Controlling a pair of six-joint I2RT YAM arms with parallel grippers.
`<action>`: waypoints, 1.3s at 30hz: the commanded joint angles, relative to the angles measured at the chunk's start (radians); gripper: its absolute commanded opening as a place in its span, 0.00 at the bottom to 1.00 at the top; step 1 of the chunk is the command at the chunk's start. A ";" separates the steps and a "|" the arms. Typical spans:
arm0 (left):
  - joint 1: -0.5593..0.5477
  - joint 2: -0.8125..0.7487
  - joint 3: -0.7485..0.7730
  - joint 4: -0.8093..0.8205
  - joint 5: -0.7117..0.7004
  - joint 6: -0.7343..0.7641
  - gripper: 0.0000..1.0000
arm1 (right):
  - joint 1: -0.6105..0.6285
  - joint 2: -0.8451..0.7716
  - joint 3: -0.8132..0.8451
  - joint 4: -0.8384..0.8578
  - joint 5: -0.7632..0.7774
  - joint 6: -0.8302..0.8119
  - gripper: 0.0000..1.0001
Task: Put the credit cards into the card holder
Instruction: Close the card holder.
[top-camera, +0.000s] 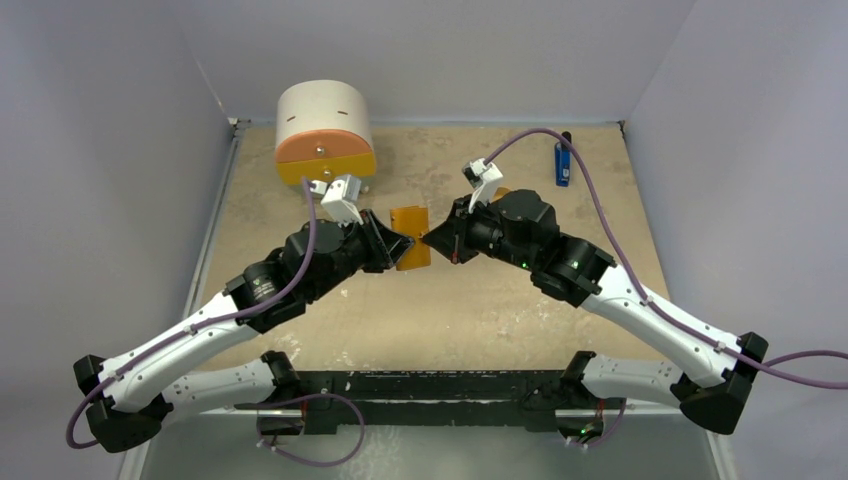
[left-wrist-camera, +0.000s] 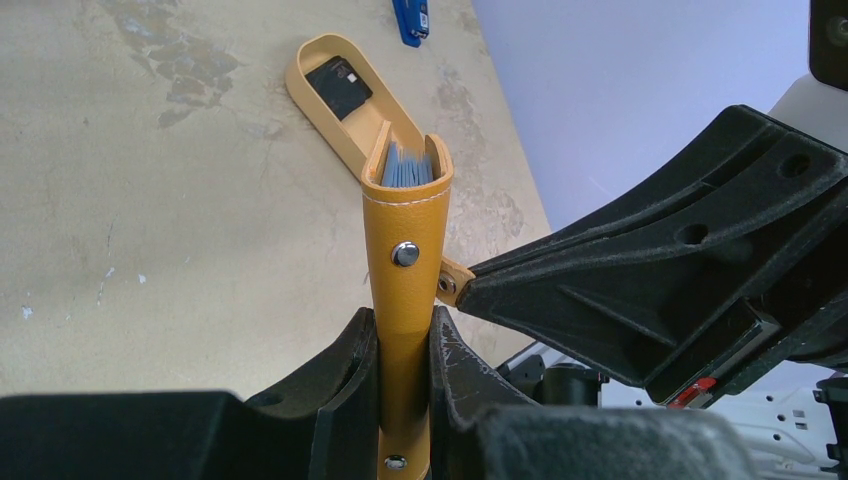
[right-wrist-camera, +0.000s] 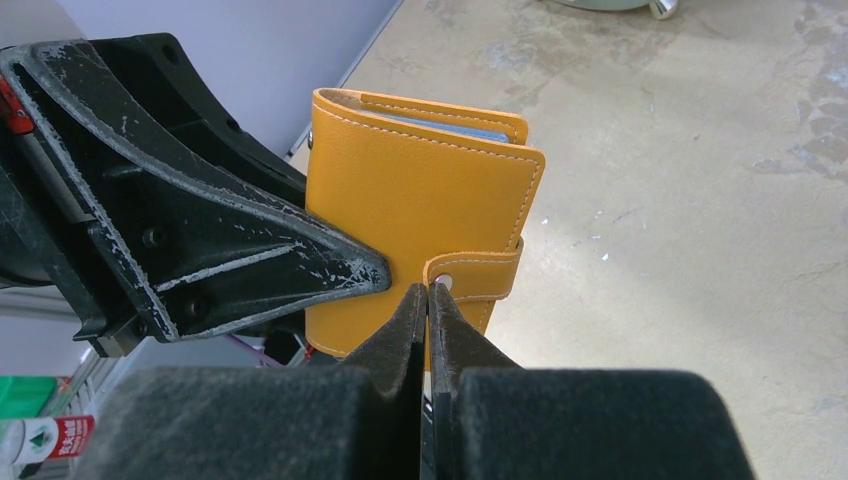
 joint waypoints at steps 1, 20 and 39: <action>-0.001 -0.009 0.051 0.070 -0.019 0.014 0.00 | 0.003 -0.005 0.005 0.028 -0.038 -0.013 0.00; -0.001 -0.034 0.025 0.095 0.036 0.009 0.00 | 0.003 -0.042 -0.058 0.110 -0.018 -0.004 0.00; -0.002 -0.022 0.021 0.091 0.057 0.004 0.00 | 0.003 -0.068 -0.076 0.146 -0.013 0.024 0.00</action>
